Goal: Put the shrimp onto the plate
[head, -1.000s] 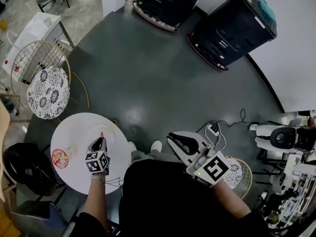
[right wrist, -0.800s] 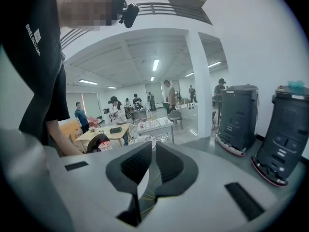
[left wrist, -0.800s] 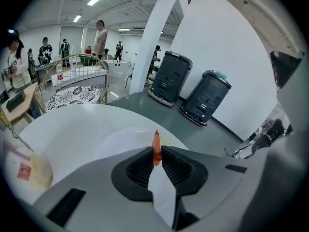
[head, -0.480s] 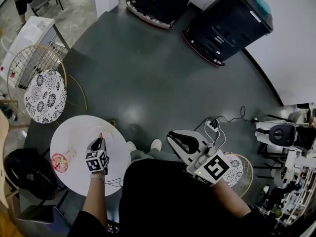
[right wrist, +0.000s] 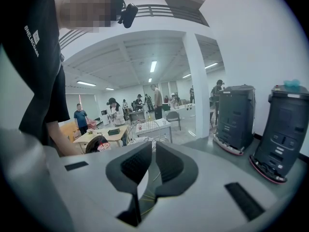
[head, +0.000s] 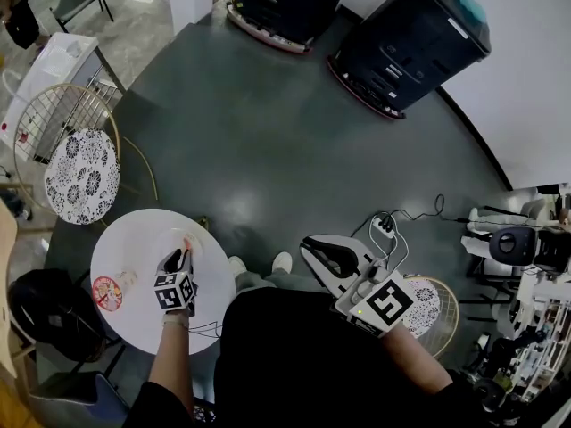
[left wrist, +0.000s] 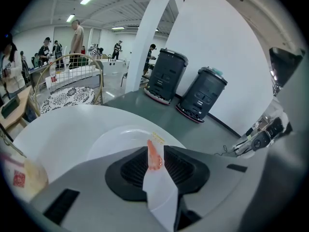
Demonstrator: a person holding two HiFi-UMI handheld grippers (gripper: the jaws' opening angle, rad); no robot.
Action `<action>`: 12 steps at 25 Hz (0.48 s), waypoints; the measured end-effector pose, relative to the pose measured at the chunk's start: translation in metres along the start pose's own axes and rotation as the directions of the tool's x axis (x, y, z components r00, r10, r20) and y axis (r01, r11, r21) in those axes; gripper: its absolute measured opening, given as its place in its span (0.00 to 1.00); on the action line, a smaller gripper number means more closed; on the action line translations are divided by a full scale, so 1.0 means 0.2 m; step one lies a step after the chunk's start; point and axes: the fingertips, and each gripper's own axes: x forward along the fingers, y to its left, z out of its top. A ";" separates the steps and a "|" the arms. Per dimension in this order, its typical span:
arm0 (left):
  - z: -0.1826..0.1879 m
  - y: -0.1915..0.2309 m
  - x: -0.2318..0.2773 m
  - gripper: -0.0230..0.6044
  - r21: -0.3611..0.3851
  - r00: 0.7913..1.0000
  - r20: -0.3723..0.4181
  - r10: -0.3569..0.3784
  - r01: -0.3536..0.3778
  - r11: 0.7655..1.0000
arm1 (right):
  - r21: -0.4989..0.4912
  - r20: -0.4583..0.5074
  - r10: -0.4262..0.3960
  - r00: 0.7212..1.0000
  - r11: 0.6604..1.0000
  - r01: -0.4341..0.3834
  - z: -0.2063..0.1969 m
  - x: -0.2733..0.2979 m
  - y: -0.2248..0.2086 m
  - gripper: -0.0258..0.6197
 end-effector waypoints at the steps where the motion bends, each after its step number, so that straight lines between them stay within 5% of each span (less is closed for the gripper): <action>1: 0.00 -0.01 0.00 0.17 0.002 1.000 0.002 -0.002 0.002 1.000 | 0.002 -0.003 -0.001 1.000 1.000 0.001 0.00 -0.01 0.00 0.09; 12: 0.07 -0.14 -0.10 0.19 0.042 0.998 0.058 -0.004 0.001 0.999 | 0.002 -0.017 0.006 1.000 1.000 -0.006 -0.04 -0.10 0.01 0.09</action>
